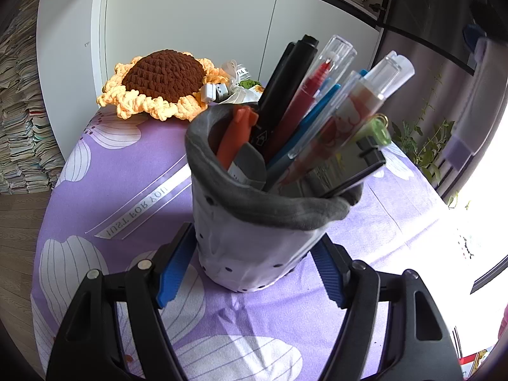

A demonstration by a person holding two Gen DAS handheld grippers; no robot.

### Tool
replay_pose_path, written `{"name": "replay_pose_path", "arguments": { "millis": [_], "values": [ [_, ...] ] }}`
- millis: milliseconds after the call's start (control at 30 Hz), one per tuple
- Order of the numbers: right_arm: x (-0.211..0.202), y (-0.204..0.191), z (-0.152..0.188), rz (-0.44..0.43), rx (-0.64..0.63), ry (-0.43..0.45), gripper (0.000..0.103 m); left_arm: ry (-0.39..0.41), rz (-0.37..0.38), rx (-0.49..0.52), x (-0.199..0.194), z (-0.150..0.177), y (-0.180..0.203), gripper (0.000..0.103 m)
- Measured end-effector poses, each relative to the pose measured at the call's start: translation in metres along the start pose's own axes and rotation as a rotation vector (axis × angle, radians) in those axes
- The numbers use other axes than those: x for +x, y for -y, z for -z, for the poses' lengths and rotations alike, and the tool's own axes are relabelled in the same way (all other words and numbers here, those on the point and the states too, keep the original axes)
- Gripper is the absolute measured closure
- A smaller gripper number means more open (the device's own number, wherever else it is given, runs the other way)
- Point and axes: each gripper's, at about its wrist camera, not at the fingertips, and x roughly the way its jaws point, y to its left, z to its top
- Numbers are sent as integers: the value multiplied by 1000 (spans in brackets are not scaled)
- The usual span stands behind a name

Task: Organize stationery
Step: 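Lift the white correction tape with the right gripper toward the holder, then insert the correction tape into the holder and open the right gripper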

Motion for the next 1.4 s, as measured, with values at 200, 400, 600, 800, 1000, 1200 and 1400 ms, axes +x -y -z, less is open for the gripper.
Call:
{"name": "replay_pose_path", "arguments": {
  "millis": [200,400,600,800,1000,1200,1400],
  "values": [
    [-5,-24,-33,-78,-63,56,77,0,0,-1,0,0,0,32],
    [16,-34,-52,-146,-57,57,77,-4,1,-3,2,1,-1,31],
    [42,-41,-50,-200,-51,19,77,-5,1,-3,2,1,0,31],
    [63,-35,-40,-208,-38,-41,77,-5,1,-3,2,1,0,31],
    [76,-27,-29,-192,-19,-83,77,-7,0,-3,3,1,-1,31],
    [75,-18,-27,-218,14,-92,77,-8,0,-3,3,1,0,31],
    [76,-12,-25,-246,30,-88,77,-10,0,-4,4,0,-1,31]
  ]
}}
